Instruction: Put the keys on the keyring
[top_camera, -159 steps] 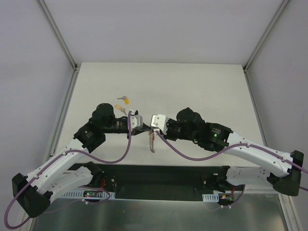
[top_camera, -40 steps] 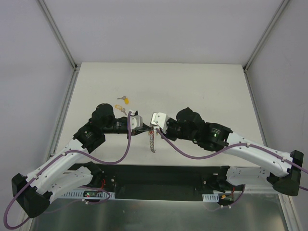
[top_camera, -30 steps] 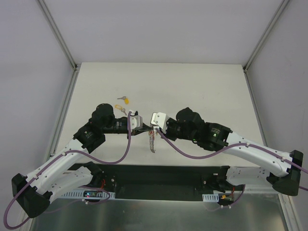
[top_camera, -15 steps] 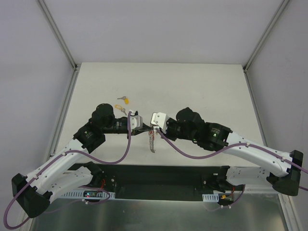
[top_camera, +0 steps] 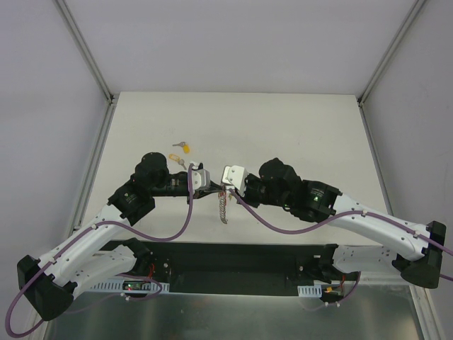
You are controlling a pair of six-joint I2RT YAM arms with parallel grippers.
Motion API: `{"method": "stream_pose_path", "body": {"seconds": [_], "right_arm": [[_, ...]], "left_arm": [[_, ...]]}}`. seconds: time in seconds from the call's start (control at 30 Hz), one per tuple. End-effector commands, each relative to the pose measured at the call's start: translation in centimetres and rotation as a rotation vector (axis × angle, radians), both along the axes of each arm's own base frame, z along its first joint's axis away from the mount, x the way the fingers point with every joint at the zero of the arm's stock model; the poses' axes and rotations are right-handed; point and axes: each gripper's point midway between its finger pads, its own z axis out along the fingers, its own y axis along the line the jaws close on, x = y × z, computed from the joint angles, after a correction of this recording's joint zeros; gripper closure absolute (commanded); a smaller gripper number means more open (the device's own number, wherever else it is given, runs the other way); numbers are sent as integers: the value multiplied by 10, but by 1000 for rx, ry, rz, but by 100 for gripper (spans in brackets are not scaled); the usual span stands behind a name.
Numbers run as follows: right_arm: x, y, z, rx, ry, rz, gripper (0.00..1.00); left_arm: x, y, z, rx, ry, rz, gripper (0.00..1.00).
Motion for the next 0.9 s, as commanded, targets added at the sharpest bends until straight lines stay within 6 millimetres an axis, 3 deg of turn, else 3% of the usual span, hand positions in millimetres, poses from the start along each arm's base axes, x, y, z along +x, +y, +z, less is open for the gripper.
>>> {"method": "stream_pose_path", "body": {"seconds": [0.0,0.3,0.87], "right_arm": [[0,2,30,83,-20,-6,99],[5,1,21,55,-14,-33,99],[6,2,24,60,-11,-30,99]], "left_arm": [[-1,-6,19,-47,-71,-35,100],[-1,-5,21,-51,-79,-28,100],[-4,-6,22,-54,-75,-49,100]]}}
